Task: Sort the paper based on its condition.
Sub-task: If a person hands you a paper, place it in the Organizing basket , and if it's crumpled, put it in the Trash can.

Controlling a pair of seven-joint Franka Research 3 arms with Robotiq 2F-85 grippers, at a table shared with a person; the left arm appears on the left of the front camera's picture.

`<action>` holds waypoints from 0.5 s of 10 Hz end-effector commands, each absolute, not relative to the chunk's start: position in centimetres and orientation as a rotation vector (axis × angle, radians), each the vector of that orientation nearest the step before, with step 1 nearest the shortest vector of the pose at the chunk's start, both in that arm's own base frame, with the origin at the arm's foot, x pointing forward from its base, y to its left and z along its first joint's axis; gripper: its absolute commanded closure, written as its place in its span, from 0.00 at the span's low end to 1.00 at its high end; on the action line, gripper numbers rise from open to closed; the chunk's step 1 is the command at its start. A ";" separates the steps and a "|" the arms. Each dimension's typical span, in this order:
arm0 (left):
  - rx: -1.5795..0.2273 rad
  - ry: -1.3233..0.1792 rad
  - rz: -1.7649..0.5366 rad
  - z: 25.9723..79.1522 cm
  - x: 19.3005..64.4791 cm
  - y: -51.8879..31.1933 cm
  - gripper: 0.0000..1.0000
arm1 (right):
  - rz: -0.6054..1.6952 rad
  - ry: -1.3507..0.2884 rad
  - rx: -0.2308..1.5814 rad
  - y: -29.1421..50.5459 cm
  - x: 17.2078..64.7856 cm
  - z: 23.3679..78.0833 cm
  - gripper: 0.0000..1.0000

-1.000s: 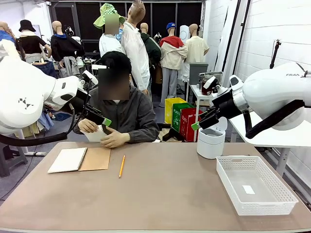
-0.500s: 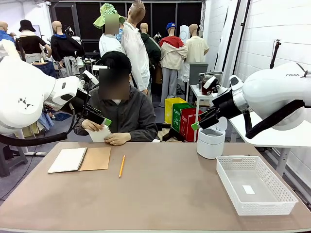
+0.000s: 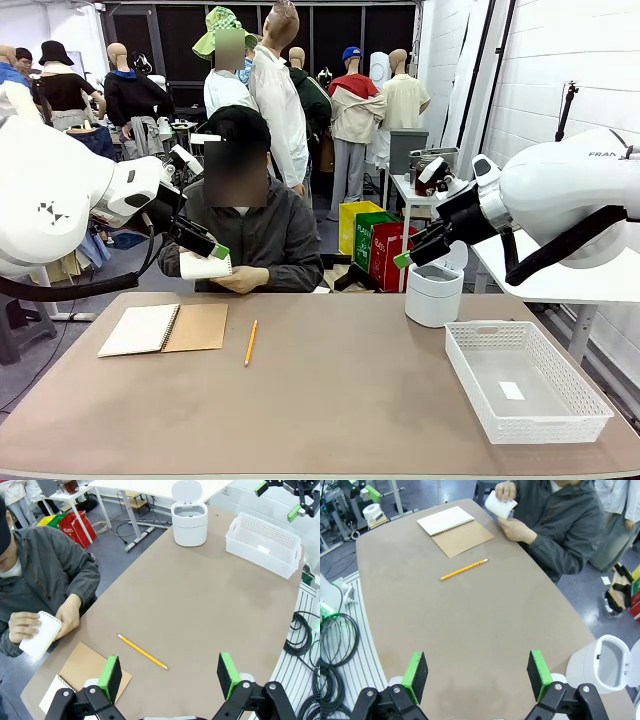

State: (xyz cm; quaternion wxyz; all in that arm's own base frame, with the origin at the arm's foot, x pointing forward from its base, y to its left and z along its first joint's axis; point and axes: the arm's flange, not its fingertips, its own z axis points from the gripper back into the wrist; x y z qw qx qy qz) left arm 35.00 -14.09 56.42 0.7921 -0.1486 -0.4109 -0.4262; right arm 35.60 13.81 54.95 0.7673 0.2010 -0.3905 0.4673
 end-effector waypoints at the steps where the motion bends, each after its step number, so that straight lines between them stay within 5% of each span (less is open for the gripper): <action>1: -0.326 -0.877 -0.911 56.4 35.0 -14.1 0.00 | 1.025 -0.852 0.453 13.8 35.9 54.7 0.00; 5: -0.326 -0.877 -0.911 56.4 35.0 -14.1 0.00 | 1.025 -0.852 0.453 13.8 35.9 54.7 0.00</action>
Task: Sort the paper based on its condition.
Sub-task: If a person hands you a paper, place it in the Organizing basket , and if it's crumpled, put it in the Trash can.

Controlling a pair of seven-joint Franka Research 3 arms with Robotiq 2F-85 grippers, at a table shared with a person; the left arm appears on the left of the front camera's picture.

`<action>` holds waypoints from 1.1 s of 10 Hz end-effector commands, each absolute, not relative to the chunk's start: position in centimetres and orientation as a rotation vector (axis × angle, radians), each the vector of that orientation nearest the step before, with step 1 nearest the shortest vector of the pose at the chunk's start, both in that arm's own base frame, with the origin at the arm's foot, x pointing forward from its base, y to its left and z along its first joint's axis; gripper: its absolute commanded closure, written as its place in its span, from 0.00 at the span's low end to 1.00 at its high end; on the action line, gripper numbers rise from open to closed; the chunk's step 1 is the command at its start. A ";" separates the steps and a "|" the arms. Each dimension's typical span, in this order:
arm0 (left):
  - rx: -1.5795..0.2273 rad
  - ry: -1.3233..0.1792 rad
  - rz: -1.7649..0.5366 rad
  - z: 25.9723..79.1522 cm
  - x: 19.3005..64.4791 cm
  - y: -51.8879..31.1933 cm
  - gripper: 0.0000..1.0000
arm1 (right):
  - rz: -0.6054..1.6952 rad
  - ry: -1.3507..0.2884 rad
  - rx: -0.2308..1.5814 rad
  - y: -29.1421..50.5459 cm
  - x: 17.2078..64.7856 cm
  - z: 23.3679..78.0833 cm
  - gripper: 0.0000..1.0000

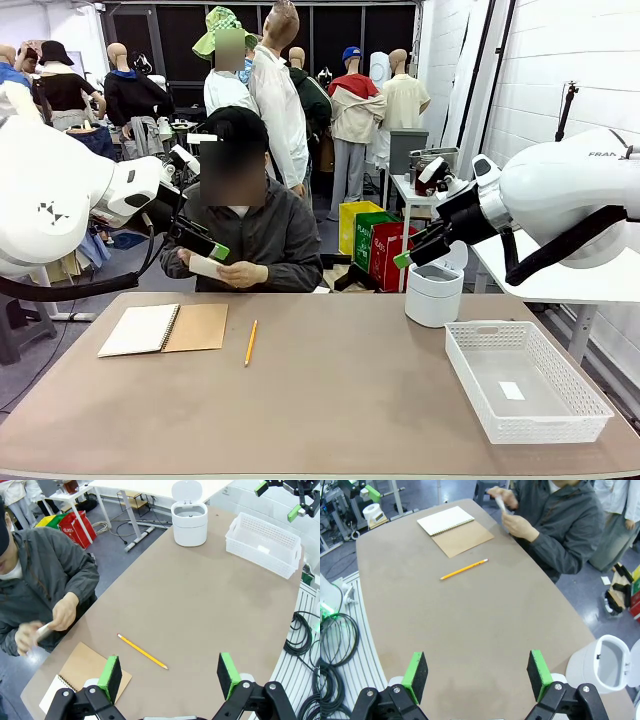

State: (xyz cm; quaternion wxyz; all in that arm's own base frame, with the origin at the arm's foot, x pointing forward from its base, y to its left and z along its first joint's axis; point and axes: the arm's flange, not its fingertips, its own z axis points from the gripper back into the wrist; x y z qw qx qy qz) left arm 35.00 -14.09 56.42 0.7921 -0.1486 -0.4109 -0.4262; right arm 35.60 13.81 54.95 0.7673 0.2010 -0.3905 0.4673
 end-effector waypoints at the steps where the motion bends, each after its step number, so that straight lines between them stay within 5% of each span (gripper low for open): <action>1: -0.326 -0.877 -0.911 56.4 35.0 -14.1 0.00 | 1.025 -0.852 0.453 13.8 35.9 54.7 0.00; 11: -0.326 -0.877 -0.911 56.4 35.0 -14.1 0.00 | 1.025 -0.852 0.453 13.8 35.9 54.7 0.00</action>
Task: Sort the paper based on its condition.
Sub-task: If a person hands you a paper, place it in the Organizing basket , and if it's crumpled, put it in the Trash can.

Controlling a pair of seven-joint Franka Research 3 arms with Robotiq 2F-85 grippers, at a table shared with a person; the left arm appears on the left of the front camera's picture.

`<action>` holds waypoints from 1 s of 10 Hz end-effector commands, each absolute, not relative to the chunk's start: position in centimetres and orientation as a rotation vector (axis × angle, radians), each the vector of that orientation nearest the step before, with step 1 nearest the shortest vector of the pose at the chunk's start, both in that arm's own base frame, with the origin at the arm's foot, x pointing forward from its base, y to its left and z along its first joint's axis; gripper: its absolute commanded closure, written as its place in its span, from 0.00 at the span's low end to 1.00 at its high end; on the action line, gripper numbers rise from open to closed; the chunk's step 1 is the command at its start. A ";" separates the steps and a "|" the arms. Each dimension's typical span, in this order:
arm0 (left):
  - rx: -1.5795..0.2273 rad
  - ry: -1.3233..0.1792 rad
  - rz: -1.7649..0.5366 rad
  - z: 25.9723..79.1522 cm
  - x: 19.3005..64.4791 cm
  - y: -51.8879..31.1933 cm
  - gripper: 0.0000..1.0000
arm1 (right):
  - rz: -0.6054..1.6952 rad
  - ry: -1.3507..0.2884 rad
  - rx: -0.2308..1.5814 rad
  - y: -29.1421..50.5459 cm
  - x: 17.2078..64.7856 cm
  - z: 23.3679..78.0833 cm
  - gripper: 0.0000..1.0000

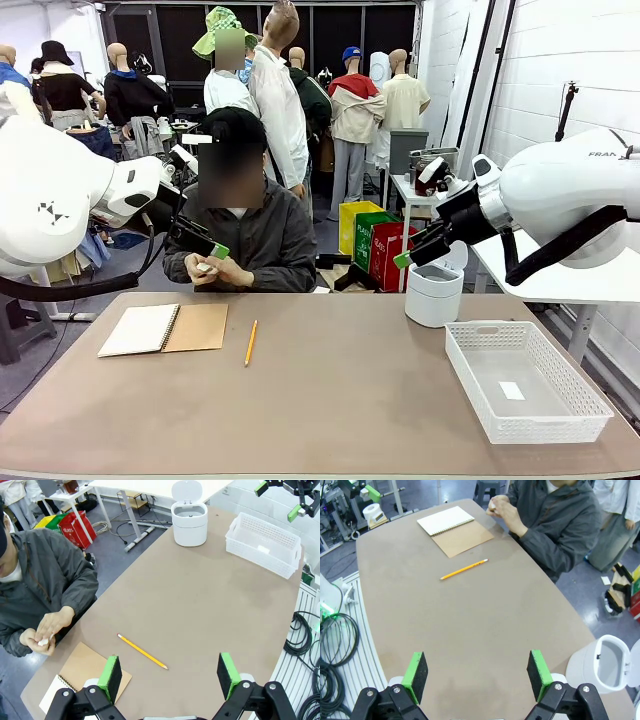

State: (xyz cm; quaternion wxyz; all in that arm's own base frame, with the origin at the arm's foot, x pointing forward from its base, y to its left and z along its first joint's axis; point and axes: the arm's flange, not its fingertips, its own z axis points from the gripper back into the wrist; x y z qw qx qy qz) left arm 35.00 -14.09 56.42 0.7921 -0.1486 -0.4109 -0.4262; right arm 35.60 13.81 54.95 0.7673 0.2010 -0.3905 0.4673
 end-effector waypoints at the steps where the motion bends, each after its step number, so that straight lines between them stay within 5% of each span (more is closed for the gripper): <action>1: -0.326 -0.877 -0.911 56.4 35.0 -14.1 0.00 | 1.025 -0.852 0.453 13.8 35.9 54.7 0.00; 10: -0.326 -0.877 -0.911 56.4 35.0 -14.1 0.00 | 1.025 -0.852 0.453 13.8 35.9 54.7 0.00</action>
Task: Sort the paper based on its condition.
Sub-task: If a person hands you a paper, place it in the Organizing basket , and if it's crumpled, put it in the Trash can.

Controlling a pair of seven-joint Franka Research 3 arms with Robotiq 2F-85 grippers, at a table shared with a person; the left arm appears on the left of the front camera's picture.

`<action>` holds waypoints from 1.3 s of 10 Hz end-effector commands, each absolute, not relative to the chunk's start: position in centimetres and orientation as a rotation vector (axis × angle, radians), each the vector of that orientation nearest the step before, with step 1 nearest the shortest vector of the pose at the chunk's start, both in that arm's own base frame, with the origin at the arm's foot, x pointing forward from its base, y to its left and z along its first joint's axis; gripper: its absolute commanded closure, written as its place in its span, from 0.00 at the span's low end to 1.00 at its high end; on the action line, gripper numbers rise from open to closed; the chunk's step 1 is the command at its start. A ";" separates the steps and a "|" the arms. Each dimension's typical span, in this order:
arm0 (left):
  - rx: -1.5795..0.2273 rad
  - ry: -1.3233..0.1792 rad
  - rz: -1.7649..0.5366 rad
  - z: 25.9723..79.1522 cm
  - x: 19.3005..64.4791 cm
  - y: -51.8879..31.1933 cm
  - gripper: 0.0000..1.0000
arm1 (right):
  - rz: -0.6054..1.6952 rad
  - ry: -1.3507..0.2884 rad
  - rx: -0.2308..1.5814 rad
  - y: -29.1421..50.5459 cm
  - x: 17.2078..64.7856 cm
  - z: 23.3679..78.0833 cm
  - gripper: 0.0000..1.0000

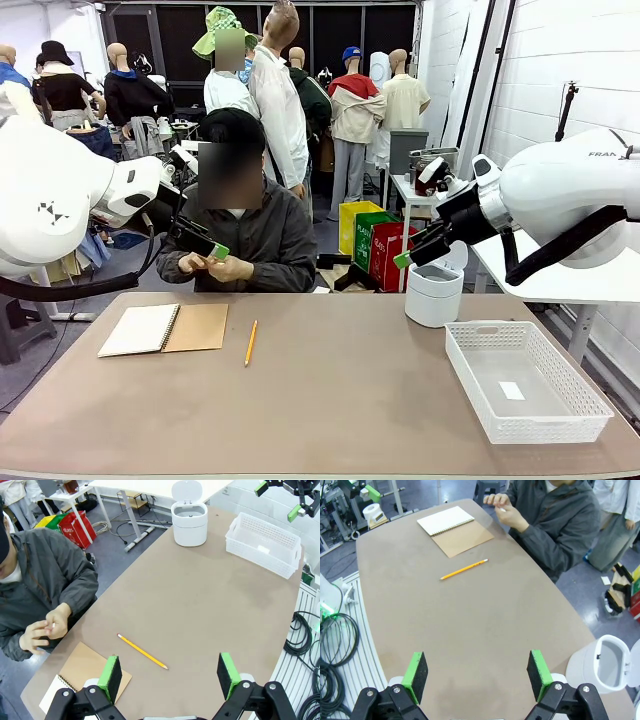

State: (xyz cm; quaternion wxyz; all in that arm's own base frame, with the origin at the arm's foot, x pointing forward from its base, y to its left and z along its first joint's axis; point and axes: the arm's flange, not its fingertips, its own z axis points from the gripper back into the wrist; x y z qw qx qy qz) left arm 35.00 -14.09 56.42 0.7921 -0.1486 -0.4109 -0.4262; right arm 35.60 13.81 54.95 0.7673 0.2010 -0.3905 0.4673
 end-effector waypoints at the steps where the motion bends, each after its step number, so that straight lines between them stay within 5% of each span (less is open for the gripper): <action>1: -0.326 -0.877 -0.911 56.4 35.0 -14.1 0.00 | 1.025 -0.852 0.453 13.8 35.9 54.7 0.00; 13: -0.326 -0.877 -0.911 56.4 35.0 -14.1 0.00 | 1.025 -0.852 0.453 13.8 35.9 54.7 0.00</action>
